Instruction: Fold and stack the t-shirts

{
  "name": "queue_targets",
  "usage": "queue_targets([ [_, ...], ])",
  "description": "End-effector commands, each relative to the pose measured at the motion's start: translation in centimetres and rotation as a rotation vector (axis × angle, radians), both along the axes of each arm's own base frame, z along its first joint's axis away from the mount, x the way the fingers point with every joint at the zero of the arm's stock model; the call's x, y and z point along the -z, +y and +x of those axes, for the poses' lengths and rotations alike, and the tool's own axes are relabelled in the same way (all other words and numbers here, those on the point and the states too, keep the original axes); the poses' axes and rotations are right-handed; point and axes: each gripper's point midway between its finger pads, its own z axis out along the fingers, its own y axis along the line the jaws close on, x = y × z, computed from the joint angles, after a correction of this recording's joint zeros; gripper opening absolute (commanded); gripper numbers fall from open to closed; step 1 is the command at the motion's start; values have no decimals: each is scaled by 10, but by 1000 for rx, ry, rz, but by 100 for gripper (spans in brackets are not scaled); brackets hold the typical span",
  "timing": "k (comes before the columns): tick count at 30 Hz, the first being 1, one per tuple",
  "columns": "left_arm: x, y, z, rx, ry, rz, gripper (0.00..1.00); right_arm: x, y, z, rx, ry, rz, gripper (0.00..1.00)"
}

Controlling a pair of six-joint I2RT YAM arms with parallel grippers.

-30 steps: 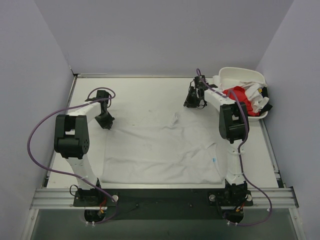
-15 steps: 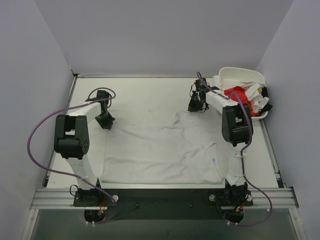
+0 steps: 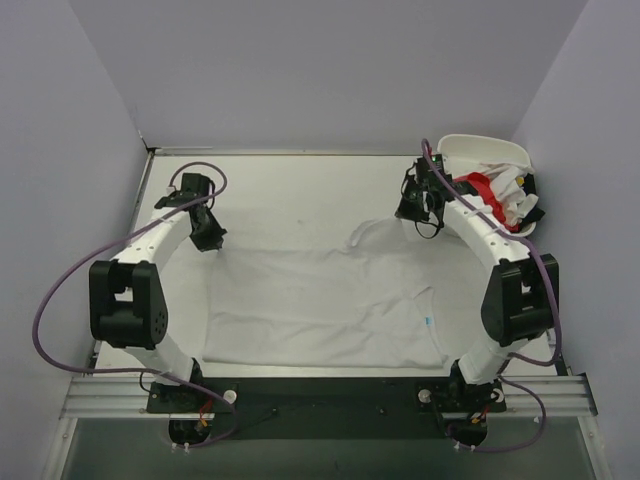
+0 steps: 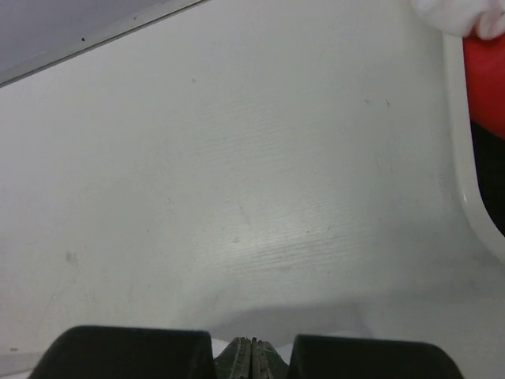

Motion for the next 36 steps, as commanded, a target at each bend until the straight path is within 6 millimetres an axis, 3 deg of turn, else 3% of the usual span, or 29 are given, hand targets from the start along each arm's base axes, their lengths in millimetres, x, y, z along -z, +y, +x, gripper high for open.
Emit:
queue_targets([
  [1,-14,-5,-17,68,-16,-7,0,-2,-16,-31,17,10,-46,0],
  [5,-14,-1,-31,91,-13,18,0,-19,-26,-52,38,-35,-58,0],
  [14,-15,2,-52,115,-25,38,0,-27,-52,-99,93,-58,-115,0],
  [19,-16,-2,-55,133,-27,24,0,-31,-54,-120,82,-64,-113,0],
  [36,-24,2,-71,158,-44,61,0,-10,-58,-198,78,-42,-158,0],
])
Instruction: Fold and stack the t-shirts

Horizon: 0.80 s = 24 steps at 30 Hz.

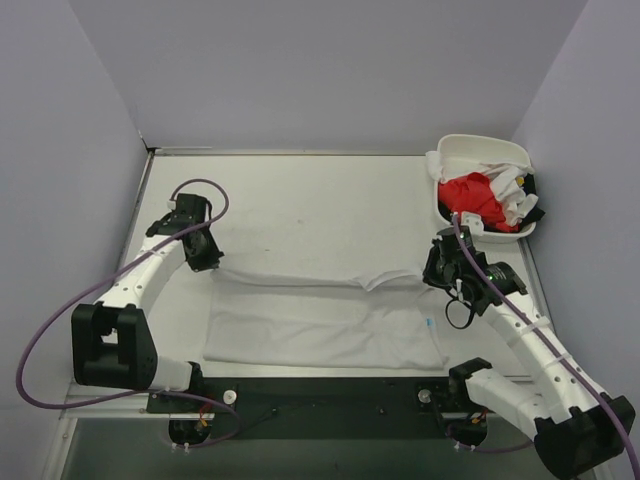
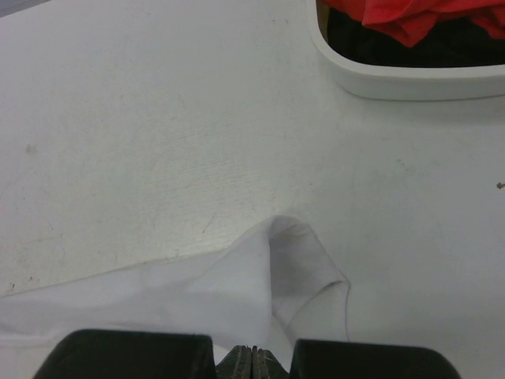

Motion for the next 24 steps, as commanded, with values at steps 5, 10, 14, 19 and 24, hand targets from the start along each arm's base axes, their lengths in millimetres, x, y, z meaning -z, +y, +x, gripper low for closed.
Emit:
queue_targets([
  [5,0,0,-23,39,4,23,0,15,-15,-35,55,44,-43,0],
  [10,6,-6,-38,36,28,-8,0,28,-14,-50,59,74,-36,0],
  [14,11,-8,-47,32,53,-27,0,39,-11,-62,71,92,-25,0],
  [19,12,-13,-54,34,69,-52,0,48,-8,-76,66,104,-35,0],
  [24,17,-11,-62,25,88,-50,0,57,-5,-86,70,128,-38,0],
])
